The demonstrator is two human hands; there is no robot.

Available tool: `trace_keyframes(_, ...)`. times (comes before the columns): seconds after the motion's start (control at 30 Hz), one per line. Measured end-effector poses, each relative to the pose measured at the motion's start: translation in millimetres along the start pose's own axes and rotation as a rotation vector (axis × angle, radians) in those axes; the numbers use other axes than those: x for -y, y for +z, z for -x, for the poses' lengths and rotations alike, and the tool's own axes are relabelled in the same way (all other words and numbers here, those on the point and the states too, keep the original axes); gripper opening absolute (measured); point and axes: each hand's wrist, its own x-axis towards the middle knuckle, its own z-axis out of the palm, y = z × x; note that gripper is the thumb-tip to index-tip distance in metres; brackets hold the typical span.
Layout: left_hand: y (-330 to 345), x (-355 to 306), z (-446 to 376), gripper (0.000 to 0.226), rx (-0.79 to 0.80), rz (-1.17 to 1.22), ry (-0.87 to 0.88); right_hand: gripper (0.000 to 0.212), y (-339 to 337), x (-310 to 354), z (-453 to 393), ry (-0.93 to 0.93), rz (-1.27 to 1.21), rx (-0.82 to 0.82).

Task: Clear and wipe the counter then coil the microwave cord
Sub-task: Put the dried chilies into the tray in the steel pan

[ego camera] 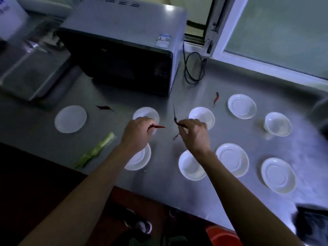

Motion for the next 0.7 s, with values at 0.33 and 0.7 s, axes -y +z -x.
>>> trace_keyframes(0.33, -125, 145, 116, 0.018, -0.188, 0.001, -0.121, 0.015, 76, 192, 9, -0.175, -0.044, 0.082)
trace_keyframes(0.7, -208, 259, 204, 0.017, -0.319, -0.016, -0.384, 0.015, 153, 345, -1, -0.419, -0.077, 0.222)
